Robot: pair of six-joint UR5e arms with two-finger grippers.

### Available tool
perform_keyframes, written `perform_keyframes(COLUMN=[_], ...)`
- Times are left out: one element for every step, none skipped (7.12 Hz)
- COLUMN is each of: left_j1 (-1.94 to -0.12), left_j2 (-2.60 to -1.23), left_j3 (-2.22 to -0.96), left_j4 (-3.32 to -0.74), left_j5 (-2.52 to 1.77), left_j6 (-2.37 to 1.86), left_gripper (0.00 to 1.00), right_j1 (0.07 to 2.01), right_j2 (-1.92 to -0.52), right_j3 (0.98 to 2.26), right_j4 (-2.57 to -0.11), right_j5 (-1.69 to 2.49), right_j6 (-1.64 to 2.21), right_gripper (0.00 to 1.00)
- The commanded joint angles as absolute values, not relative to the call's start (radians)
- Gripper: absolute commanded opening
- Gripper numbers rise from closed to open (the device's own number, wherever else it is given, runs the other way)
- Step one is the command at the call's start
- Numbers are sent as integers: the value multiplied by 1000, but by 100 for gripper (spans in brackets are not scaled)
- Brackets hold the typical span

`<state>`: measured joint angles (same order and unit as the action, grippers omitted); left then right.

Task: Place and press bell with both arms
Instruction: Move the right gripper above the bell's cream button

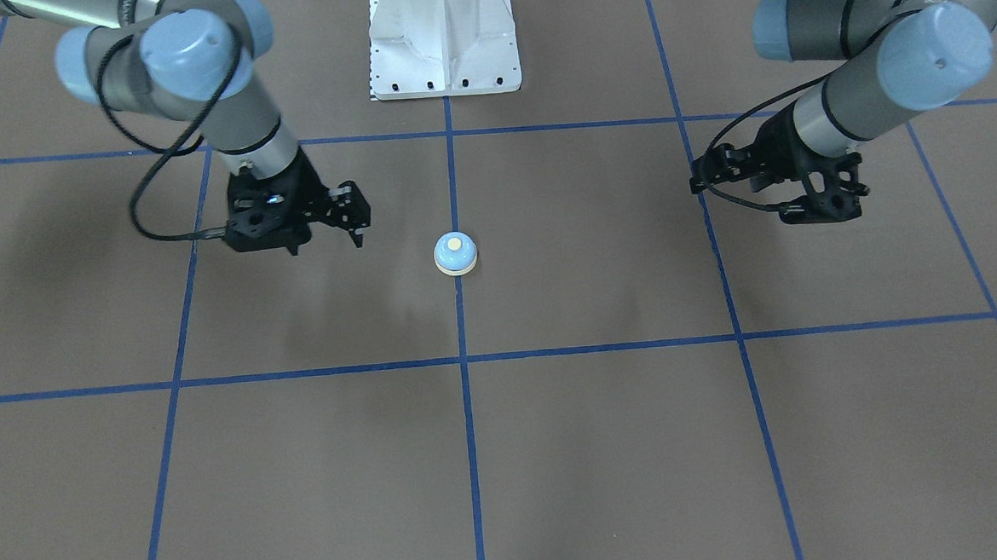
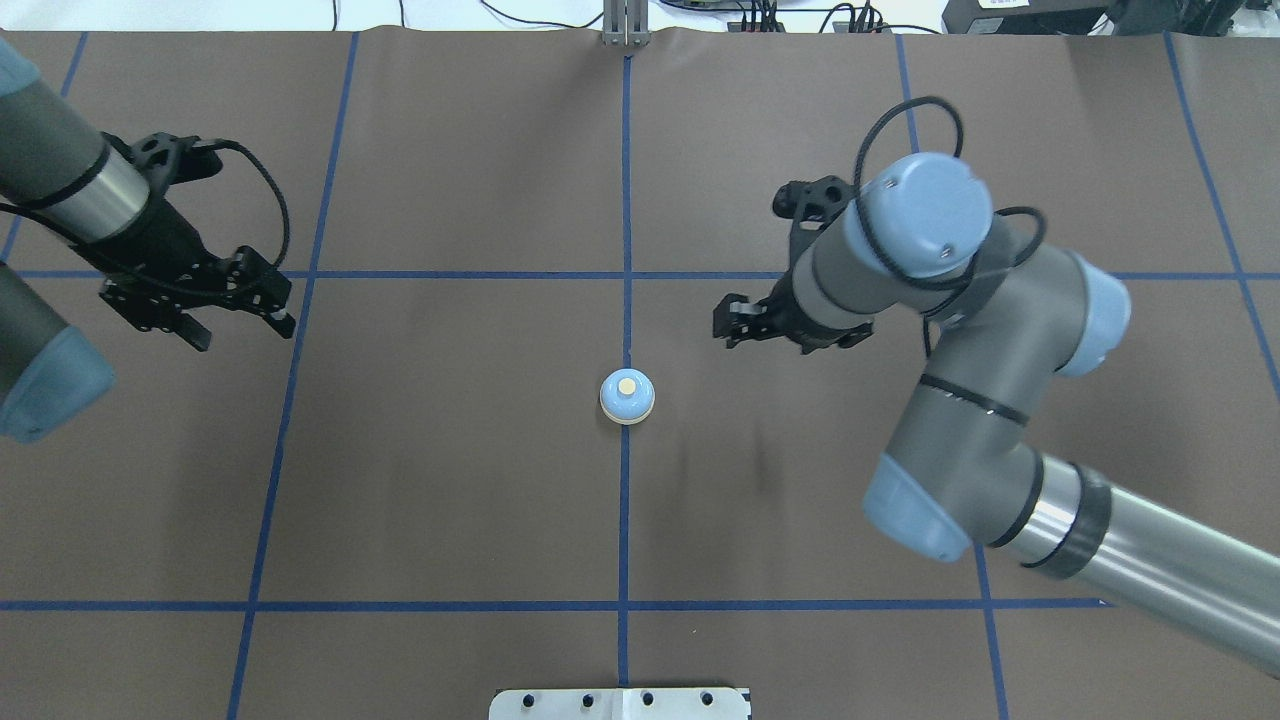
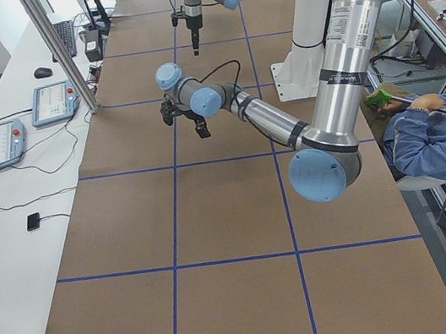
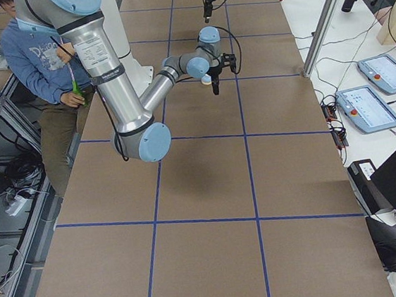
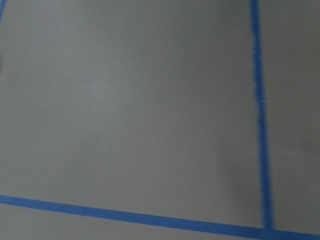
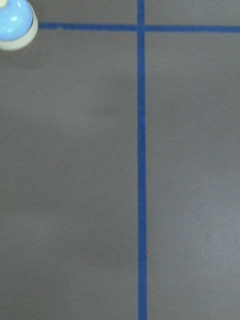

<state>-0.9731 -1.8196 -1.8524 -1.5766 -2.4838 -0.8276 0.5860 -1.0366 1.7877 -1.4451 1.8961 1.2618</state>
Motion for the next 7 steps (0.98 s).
perform_keyframes(left_j1=[-1078,-1124,-1134,-1132,-1132,-1132,-1132], left_j2=[-1699,-1650,-1634,-1634,-1632,-1631,-1631], left_j3=[-1881,-1881,-1882,-1884,-1884,-1884,-1884], left_j4=[-1575,-1575,-1575,-1575,-1575,-1575,-1575], left_j5=[-2484,-2484,-2484,-2484,-2482,-2482,-2482], left_j6=[-661,-556,-523,-523,-523,-523,-523], left_gripper=[98,98,99,99,99,99,99], right_j1=[477,457,451,449,448,448,448], right_j2=[-887,-865,-861,-850,-838,-825,-824], right_j3=[1676,1642,1638,1616,1589,1580,1578], right_j4=[-1445,-1445,-1447,-1448,-1447,-1447,-1447], right_j5=[1815,1800,1796,1796,1796,1796,1796], right_j6=[1409,1423,1422,1419,1416,1416,1414], right_gripper=[51,22,0,0,0,0,0])
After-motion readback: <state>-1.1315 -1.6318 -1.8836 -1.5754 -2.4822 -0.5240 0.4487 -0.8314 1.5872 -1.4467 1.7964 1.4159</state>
